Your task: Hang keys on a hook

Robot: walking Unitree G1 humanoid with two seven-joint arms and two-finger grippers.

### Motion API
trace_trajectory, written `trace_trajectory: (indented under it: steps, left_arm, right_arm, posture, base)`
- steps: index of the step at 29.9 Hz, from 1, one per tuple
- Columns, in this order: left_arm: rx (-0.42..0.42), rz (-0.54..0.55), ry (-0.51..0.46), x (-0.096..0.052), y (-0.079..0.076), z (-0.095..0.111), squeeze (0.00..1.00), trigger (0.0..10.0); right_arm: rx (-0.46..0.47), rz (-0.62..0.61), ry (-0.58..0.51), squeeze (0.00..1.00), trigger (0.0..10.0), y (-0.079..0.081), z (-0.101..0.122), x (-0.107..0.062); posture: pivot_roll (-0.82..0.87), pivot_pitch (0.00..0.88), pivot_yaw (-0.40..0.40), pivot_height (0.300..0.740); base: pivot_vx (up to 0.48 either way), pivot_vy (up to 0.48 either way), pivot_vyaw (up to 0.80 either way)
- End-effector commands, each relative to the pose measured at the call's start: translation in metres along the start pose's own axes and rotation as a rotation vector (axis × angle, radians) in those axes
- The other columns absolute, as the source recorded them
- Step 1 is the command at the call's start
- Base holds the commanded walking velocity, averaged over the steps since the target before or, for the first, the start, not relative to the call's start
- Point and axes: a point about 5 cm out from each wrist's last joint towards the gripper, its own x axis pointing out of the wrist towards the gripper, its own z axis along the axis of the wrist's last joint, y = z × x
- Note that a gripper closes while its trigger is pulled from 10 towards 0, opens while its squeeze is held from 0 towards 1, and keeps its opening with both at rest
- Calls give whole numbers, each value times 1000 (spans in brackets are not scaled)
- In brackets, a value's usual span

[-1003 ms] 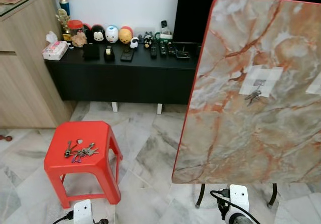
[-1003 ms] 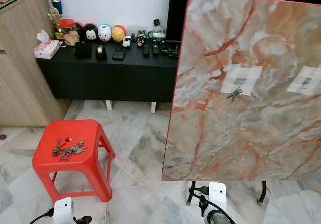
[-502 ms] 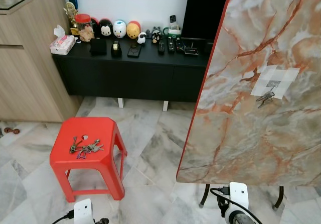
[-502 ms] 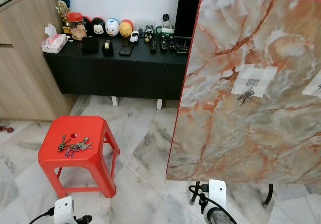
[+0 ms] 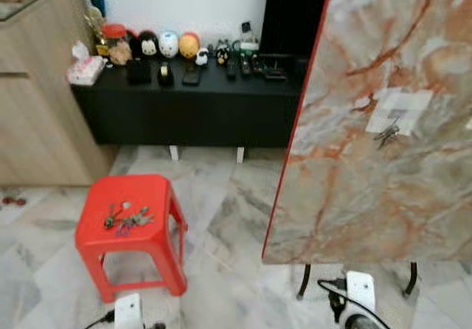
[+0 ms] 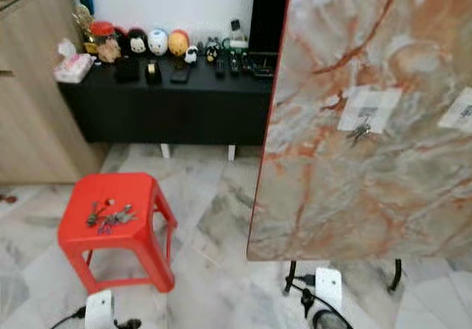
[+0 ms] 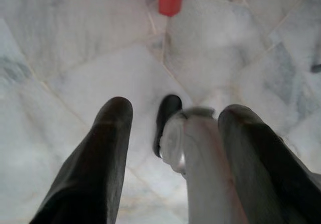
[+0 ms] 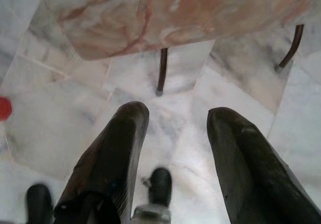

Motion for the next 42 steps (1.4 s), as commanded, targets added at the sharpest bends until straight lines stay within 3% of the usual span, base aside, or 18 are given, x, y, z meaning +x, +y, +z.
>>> trace_trajectory:
  steps: [1, 42]
  left_arm:
    - [25, -2, 12, 0, 1, 0, 0, 10000]
    - [49, -20, 18, 0, -4, -3, 0, 10000]
  right_arm:
    - [7, 8, 3, 0, 10000, 3, 1, 0]
    - [6, 7, 5, 0, 10000, 4, -1, 0]
  posture:
    - [69, 0, -57, 740]
    - [72, 0, -57, 740]
  base:
    - [0, 368, 0]
    - [0, 367, 0]
